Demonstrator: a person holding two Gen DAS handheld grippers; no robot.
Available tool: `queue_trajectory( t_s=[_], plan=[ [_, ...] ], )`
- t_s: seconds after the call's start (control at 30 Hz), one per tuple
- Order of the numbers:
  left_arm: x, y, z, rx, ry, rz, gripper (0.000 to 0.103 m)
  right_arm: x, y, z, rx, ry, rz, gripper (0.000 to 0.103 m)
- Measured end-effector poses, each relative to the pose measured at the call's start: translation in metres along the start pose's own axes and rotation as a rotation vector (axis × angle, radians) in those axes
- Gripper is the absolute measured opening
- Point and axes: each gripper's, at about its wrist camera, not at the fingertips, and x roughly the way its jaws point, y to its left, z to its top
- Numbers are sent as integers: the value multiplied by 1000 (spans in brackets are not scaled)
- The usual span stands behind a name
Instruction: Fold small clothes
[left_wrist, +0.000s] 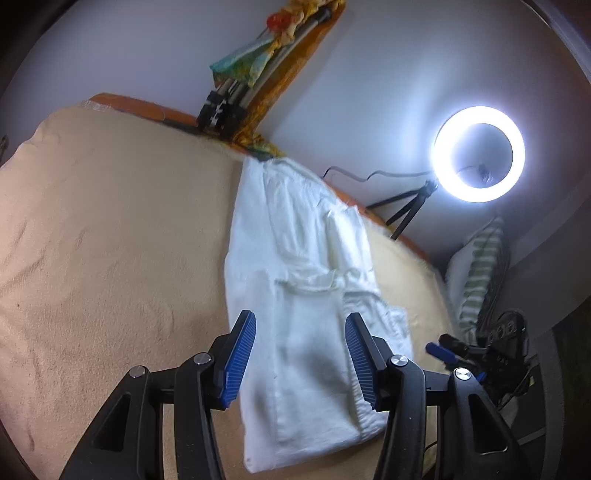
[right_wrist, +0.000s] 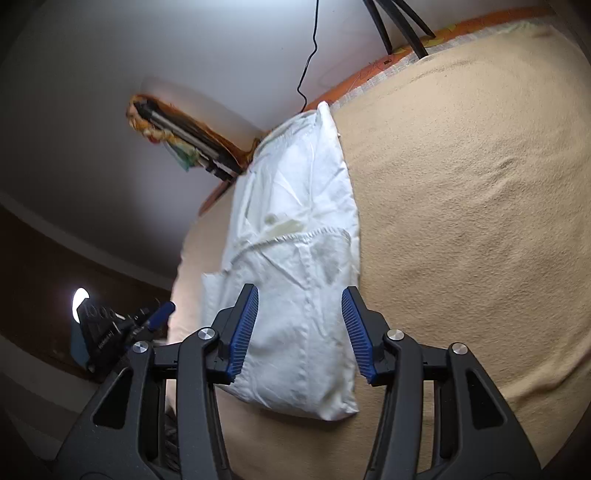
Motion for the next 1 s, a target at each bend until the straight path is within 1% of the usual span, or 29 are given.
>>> queue_trajectory(
  t_s=[0.07, 0.17, 0.3, 0.43, 0.47, 0.5, 0.6, 0.63, 0.7, 0.73, 0.77, 0.83, 0.87, 0.9, 0.93, 1.0],
  plan=[
    [9, 6, -7, -3, 32, 24, 51, 10, 2, -4, -43, 29, -51, 48],
    [20, 12, -16, -17, 67, 35, 51, 24, 6, -5, -99, 56, -99, 45],
    [25, 9, -19, 11, 76, 45, 50, 38, 22, 0, -198, 49, -170, 45],
    [27, 7, -20, 23, 83, 46, 50, 54, 30, -1, -267, 78, -216, 43],
    [28, 7, -20, 21, 86, 47, 50, 56, 29, -1, -272, 82, -226, 43],
    [28, 7, -20, 17, 86, 46, 49, 55, 28, -1, -270, 82, -225, 40],
    [30, 8, -22, 16, 93, 52, 49, 52, 21, 1, -243, 80, -203, 30],
    [31, 8, -23, 16, 96, 54, 49, 51, 19, 2, -229, 79, -195, 29],
    [33, 8, -25, 17, 105, 54, 48, 52, 15, 2, -213, 81, -172, 27],
    [34, 7, -26, 20, 108, 56, 48, 51, 14, 2, -208, 82, -161, 24],
    [35, 6, -26, 22, 110, 56, 47, 50, 13, 2, -180, 85, -110, 11],
    [34, 5, -26, 25, 106, 54, 45, 41, 6, 5, -70, 83, 140, 8],
    [33, 5, -26, 26, 101, 56, 45, 35, 6, 6, -63, 69, 232, 7],
    [32, 5, -25, 23, 96, 56, 45, 32, 5, 8, -80, 53, 239, 7],
    [32, 6, -25, 21, 93, 58, 45, 34, -1, 9, -69, 58, 253, 7],
    [32, 9, -24, 14, 93, 65, 45, 47, -28, 11, 43, 90, 331, 7]
  ],
)
